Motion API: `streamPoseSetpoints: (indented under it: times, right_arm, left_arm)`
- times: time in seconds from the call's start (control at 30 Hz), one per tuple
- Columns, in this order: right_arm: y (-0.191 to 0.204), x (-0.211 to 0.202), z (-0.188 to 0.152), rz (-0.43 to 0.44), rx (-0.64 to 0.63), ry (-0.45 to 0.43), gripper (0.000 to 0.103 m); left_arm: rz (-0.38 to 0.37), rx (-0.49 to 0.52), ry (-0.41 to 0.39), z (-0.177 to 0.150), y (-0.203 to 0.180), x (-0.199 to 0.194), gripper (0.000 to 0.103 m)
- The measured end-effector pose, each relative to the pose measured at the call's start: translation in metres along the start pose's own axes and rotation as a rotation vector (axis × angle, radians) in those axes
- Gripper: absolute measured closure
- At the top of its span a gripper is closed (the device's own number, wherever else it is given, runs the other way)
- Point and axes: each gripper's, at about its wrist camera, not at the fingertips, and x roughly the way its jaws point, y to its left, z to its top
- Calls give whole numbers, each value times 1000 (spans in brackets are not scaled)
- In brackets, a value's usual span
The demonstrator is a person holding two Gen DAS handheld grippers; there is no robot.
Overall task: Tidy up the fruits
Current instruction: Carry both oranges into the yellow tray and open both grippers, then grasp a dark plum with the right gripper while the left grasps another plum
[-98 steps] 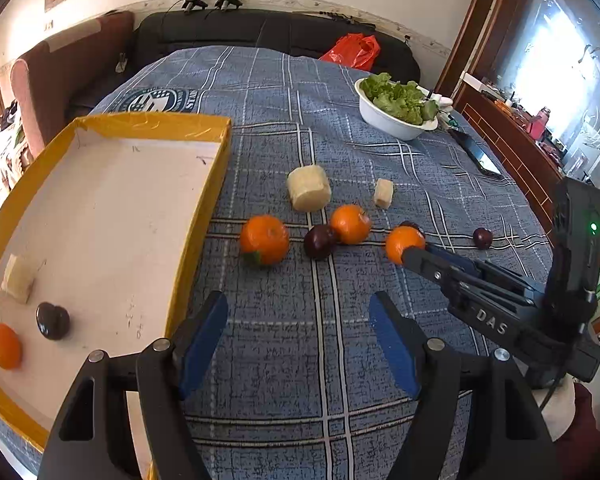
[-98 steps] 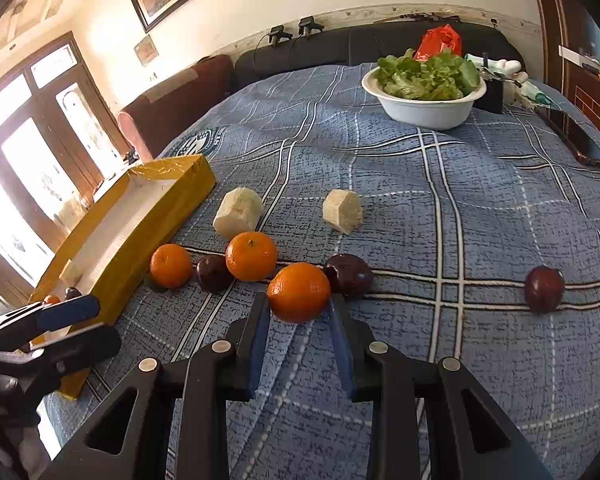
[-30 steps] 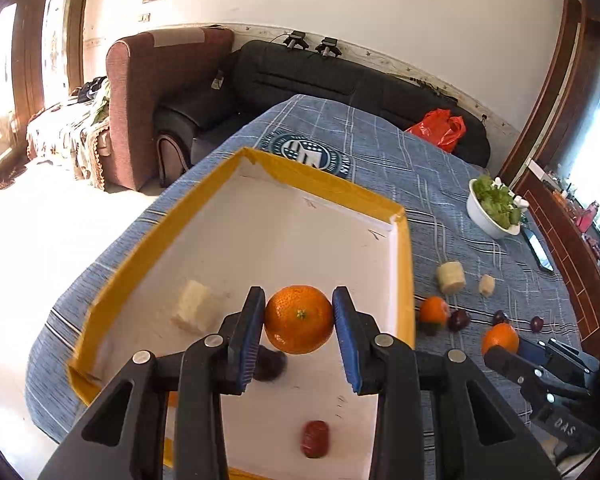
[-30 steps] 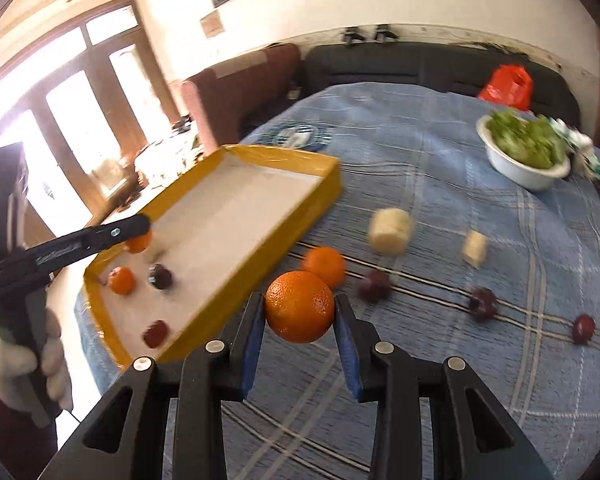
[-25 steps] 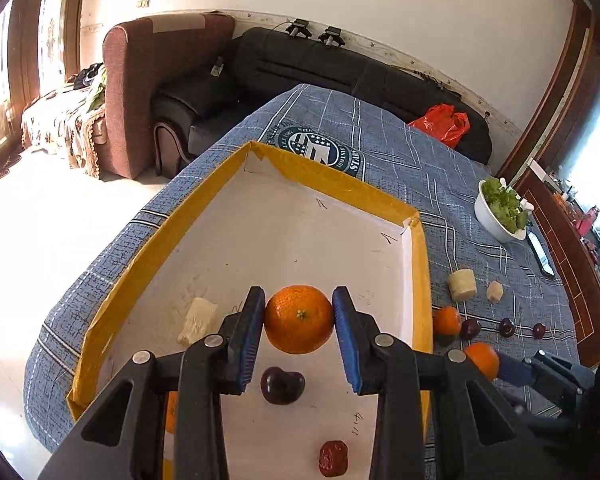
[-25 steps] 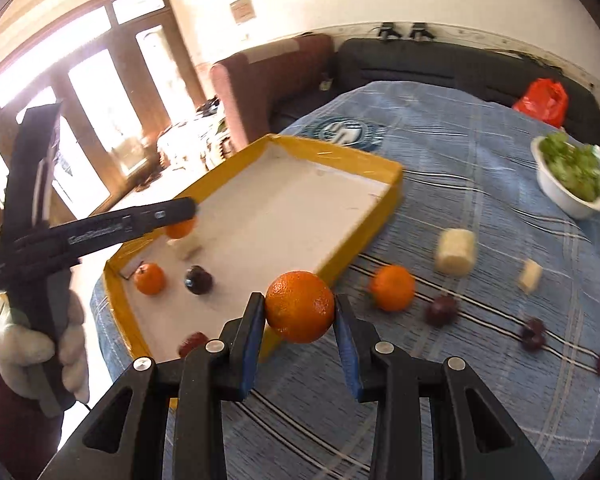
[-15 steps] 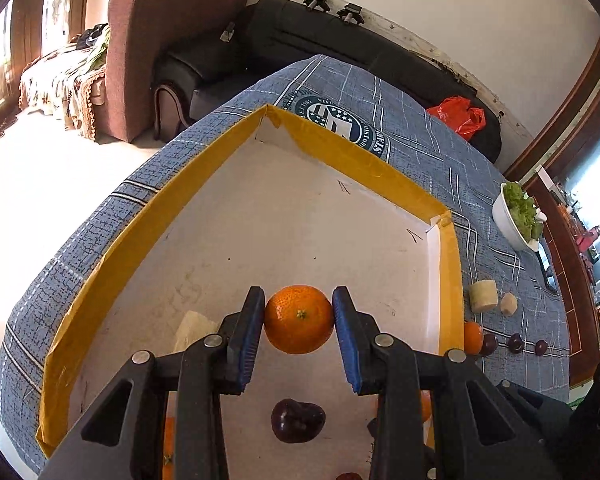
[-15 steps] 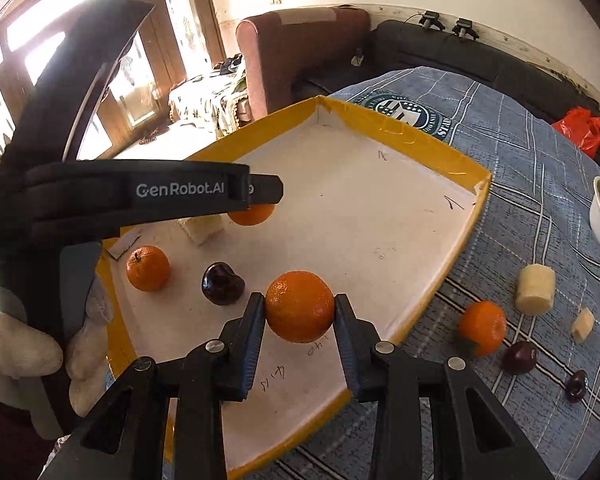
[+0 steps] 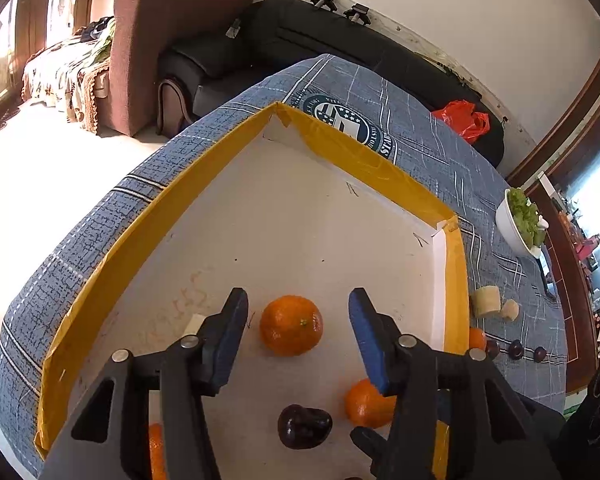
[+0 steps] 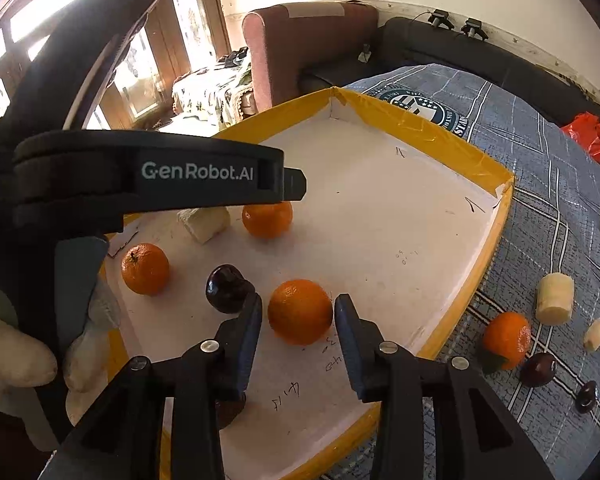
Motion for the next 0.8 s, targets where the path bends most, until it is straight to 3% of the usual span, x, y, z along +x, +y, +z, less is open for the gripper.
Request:
streamPoseSetpoints:
  times: [0.17, 0.4, 0.63, 0.8]
  right_arm:
    - [-2, -19, -4, -3, 5, -47, 50]
    - [-18, -48, -20, 6, 70, -98, 45]
    - [-51, -77, -50, -23, 145, -144, 45]
    - [-105, -97, -93, -90, 256, -146, 45]
  left_arm:
    - [-13, -32, -16, -2, 0, -14, 49]
    - [-49, -22, -108, -15, -27, -56, 24]
    - [-139, 3, -96, -37, -67, -69, 23]
    - [-149, 44, -57, -52, -93, -59, 22]
